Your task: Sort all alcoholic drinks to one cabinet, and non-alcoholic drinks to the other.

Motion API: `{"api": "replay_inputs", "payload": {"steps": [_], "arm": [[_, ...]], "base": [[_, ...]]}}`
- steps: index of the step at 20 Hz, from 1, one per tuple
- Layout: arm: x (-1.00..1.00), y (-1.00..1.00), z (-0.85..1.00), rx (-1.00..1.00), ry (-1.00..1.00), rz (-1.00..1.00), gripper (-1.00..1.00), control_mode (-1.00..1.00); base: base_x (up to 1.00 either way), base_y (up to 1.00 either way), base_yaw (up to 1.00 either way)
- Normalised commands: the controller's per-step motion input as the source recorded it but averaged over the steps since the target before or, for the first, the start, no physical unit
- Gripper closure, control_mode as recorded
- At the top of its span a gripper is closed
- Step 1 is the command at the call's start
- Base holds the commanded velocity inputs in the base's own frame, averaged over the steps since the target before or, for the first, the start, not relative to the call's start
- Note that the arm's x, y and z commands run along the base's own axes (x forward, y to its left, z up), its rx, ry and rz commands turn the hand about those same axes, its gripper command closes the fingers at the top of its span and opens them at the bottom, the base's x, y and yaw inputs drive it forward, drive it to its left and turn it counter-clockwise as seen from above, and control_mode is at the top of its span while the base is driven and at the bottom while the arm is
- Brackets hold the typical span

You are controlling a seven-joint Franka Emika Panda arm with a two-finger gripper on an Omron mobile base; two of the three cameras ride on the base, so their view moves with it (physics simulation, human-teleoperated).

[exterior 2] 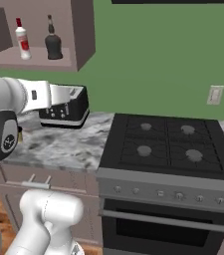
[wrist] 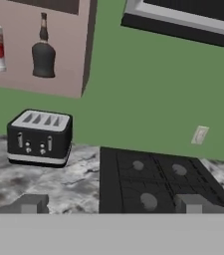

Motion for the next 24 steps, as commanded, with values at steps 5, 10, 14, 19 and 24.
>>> {"api": "replay_inputs", "payload": {"steps": [5,10,14,19,24], "arm": [[0.00,0.00,0.00,0.00,0.00,0.00,-1.00,1.00],[0.00,0.00,0.00,0.00,0.00,0.00,-1.00,1.00],[0.00,0.00,0.00,0.00,0.00,0.00,-1.00,1.00],[0.00,0.00,0.00,0.00,0.00,0.00,-1.00,1.00],[0.00,0.00,0.00,0.00,0.00,0.00,-1.00,1.00]], "base": [[0.37,0.42,0.01],[0.39,0.39,0.01],[0.38,0.35,0.01],[0.26,0.35,0.01],[0.04,0.35,0.04]]}}
